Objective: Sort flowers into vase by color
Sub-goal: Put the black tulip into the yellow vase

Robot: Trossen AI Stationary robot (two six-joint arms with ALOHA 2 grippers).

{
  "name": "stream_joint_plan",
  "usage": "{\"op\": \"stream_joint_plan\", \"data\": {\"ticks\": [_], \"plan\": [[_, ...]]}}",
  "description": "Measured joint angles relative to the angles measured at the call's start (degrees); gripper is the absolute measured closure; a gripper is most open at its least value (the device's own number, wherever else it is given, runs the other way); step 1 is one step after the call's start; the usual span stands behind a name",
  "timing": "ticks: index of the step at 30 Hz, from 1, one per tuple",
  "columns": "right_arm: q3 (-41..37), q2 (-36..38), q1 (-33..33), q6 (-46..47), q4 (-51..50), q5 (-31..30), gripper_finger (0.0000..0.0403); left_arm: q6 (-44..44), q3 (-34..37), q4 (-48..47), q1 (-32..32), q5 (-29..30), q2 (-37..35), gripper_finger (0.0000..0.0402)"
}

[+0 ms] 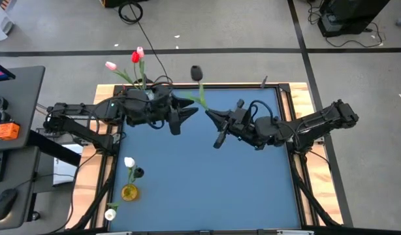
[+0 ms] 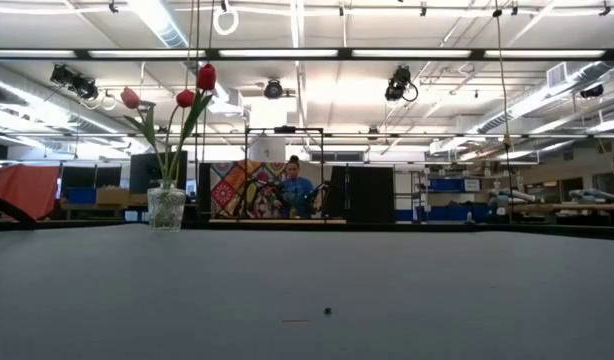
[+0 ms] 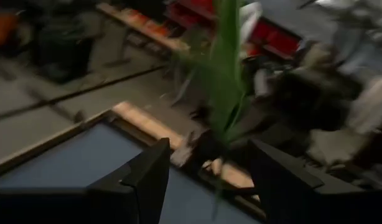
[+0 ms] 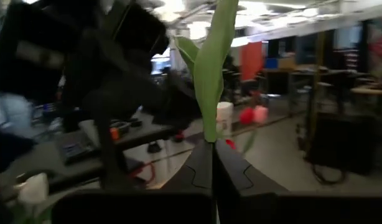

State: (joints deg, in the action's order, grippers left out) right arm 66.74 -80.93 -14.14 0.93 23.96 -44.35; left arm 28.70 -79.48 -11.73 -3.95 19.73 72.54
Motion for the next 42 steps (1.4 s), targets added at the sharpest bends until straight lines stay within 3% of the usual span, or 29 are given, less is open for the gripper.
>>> {"op": "stream_joint_plan", "data": {"ticks": [3, 10, 17, 24, 28, 34, 42], "plan": [[0.0, -0.02, 0.51, -0.25, -0.03, 5.15, 0.0398, -2.93, -0.02, 2.96, 0.23, -2.31, 0.01, 0.0182], [0.0, -0.04, 0.79, -0.98, 0.86, 7.53, 0.0398, -7.12, -0.02, 6.52, 0.66, -6.48, 0.56, 0.0197], [0.0, -0.04, 1.17, -0.96, 0.88, 11.2, 0.0398, -7.35, -0.04, 8.31, 0.71, -7.39, 1.98, 0.0276], [0.0, -0.07, 1.21, -0.79, 0.87, 11.35, 0.0397, -7.53, -0.04, 8.6, 0.63, -7.57, 3.21, 0.0353], [0.0, -0.07, 1.17, 0.56, 0.42, 9.68, 0.0381, -12.39, -0.04, 8.26, 0.46, -7.56, 3.21, 0.0389], [0.02, 0.79, 1.32, 9.12, -6.65, 5.61, 0.0317, -26.75, -0.04, -2.53, -1.93, -7.24, 1.78, 0.0391], [0.02, 3.56, 1.67, 23.51, -24.08, 1.87, 0.0281, -29.51, -0.11, -17.35, -7.64, -6.89, -6.14, 0.0386]]}}
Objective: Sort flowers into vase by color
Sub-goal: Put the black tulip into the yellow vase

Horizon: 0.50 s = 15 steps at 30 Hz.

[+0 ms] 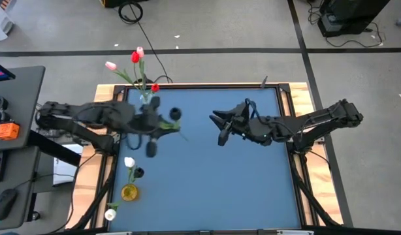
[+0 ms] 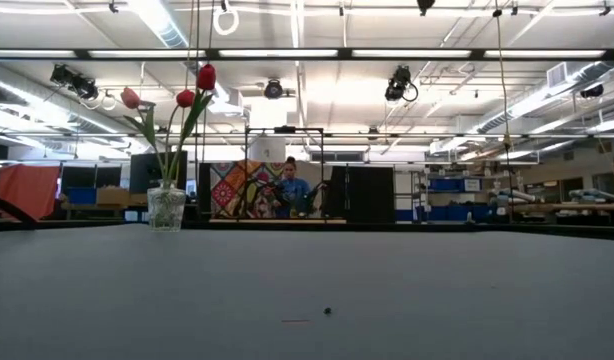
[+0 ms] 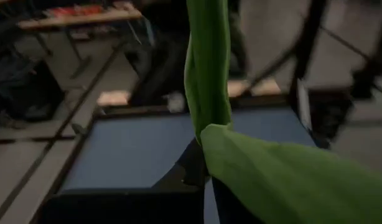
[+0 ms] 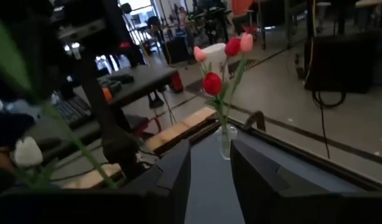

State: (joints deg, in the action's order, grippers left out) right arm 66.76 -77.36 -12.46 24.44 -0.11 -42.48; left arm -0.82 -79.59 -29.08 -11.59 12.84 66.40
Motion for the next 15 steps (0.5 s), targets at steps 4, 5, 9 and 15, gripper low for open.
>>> {"op": "stream_joint_plan", "data": {"ticks": [4, 5, 9, 15], "plan": [[0.04, 0.44, 0.02, 1.11, -1.77, 0.09, 0.0282, 1.24, 0.0, -9.09, -4.14, -0.06, -5.06, 0.0384], [0.04, 0.44, 0.16, 1.12, -1.84, 0.04, 0.0282, 0.88, 0.0, -13.1, -5.29, -0.06, -6.16, 0.0384], [0.04, 0.46, 0.84, 1.7, -1.74, 0.11, 0.0282, 0.34, 0.02, -27.51, -8.37, 0.63, -9.99, 0.0383], [0.02, 0.44, 1.83, 4.2, -1.64, 0.12, 0.0282, 7.26, 0.04, -37.51, -10.26, 2.97, -15.79, 0.0392]]}}
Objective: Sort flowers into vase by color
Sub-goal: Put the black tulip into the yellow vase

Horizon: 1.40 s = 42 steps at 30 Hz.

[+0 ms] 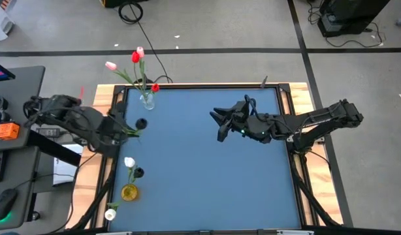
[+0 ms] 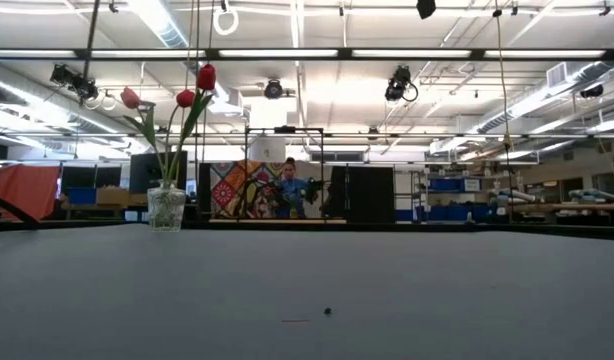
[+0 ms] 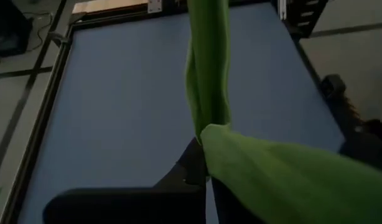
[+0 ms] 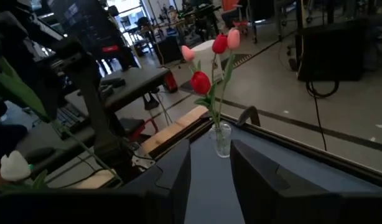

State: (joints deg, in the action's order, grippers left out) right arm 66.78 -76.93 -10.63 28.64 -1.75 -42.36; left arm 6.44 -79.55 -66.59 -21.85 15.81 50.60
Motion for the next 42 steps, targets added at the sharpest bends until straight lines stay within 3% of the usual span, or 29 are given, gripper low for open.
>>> {"op": "stream_joint_plan", "data": {"ticks": [9, 20, 24, 34, 42], "plan": [[0.0, 0.0, 0.13, 3.62, -0.77, 0.01, 0.0282, 0.41, 3.37, -2.18, -4.75, -4.29, -7.28, 0.0394], [-0.04, 0.0, -1.05, 15.89, -11.38, 0.16, 0.0282, 6.09, 25.07, 12.66, -11.01, -9.86, -21.91, 0.0395], [-0.04, -0.02, -1.02, 19.42, -13.89, 0.63, 0.0282, 7.13, 30.03, 17.04, -13.04, -15.58, -25.5, 0.0395], [-0.04, -0.02, -1.03, 25.55, -14.94, 1.91, 0.0282, 4.5, 29.2, 21.45, -15.18, -23.88, -29.32, 0.0395], [-0.04, -0.02, -1.69, 28.85, -14.91, 1.95, 0.0282, 4.36, 31.24, 26.3, -15.16, -30.09, -28.15, 0.0395]]}}
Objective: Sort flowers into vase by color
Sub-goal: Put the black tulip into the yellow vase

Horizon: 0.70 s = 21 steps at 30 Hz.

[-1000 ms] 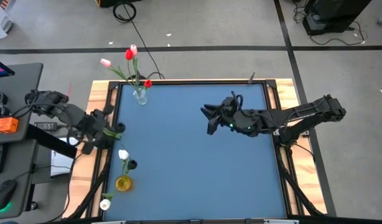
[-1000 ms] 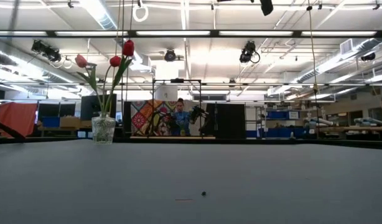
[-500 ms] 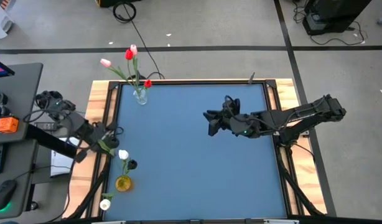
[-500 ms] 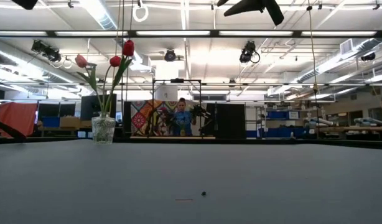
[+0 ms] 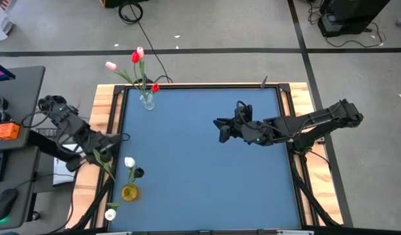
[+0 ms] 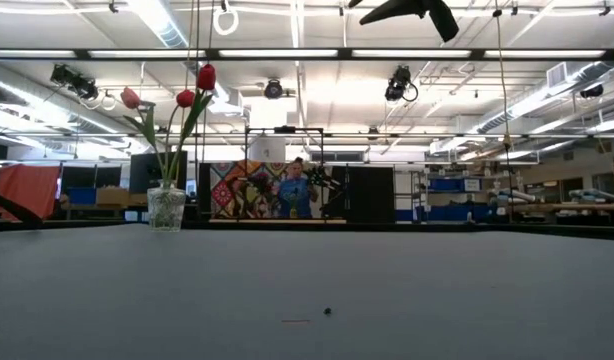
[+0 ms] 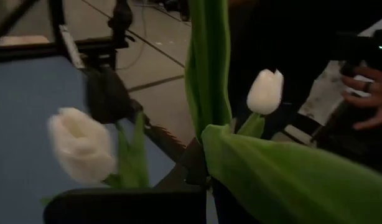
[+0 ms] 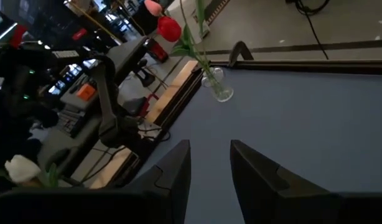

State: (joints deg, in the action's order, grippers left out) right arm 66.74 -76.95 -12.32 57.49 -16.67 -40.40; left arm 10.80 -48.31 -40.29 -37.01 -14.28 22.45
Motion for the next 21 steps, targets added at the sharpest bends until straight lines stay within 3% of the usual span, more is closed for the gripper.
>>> {"op": "stream_joint_plan", "data": {"ticks": [10, 21], "plan": [[0.0, -0.02, -1.63, 1.41, 0.31, -1.99, 0.0282, -1.37, 5.58, 1.99, 0.04, -0.92, 0.03, 0.0394], [0.0, -0.02, -1.61, 1.44, 0.63, -1.99, 0.0282, -2.66, 5.63, 1.58, 0.04, 1.09, 0.05, 0.039]]}}
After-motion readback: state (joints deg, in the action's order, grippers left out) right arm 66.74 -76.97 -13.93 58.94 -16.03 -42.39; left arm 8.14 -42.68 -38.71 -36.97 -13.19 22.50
